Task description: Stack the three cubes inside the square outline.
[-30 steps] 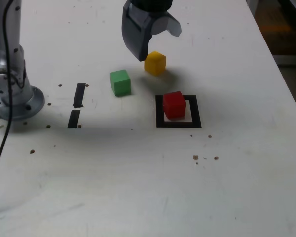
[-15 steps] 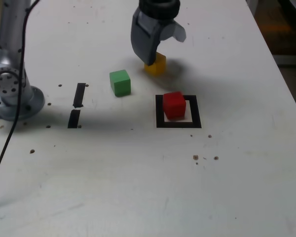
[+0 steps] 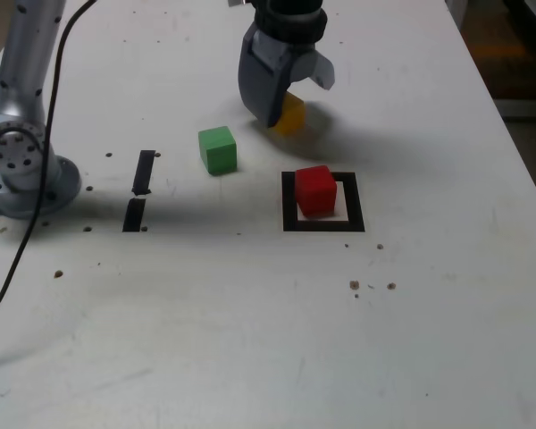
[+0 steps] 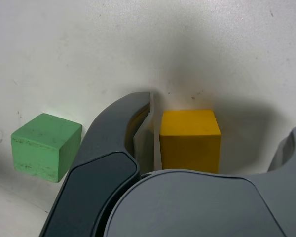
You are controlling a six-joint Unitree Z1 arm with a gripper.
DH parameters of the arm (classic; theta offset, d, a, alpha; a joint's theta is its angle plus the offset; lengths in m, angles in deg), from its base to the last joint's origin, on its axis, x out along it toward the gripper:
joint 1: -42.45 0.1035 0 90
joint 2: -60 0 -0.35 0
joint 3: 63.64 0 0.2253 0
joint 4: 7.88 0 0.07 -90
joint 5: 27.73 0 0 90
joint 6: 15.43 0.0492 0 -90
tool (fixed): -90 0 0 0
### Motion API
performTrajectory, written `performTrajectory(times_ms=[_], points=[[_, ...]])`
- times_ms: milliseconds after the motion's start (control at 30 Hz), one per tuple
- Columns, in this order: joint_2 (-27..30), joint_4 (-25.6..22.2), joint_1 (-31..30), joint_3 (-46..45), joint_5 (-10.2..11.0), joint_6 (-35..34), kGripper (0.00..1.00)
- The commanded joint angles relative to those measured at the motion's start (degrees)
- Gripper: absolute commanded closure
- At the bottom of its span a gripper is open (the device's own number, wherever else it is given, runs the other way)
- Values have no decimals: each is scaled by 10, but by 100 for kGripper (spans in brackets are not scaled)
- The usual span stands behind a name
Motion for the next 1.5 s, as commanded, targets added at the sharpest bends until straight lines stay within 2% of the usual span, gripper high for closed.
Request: performTrajectory(times_ms=[0, 133, 400, 500, 700, 933, 1167, 1467], points=[[-2, 1, 0, 1, 0, 3, 17], [-3, 2, 0, 2, 0, 11, 28], [1, 2, 1, -4, 2, 17, 65], [4, 4, 1, -3, 2, 23, 74], [21, -3, 0, 0, -5, 44, 76], [62, -40, -27, 19, -5, 77, 76], [105, -84, -98, 59, 11, 80, 73], [111, -114, -202, 67, 26, 76, 72]])
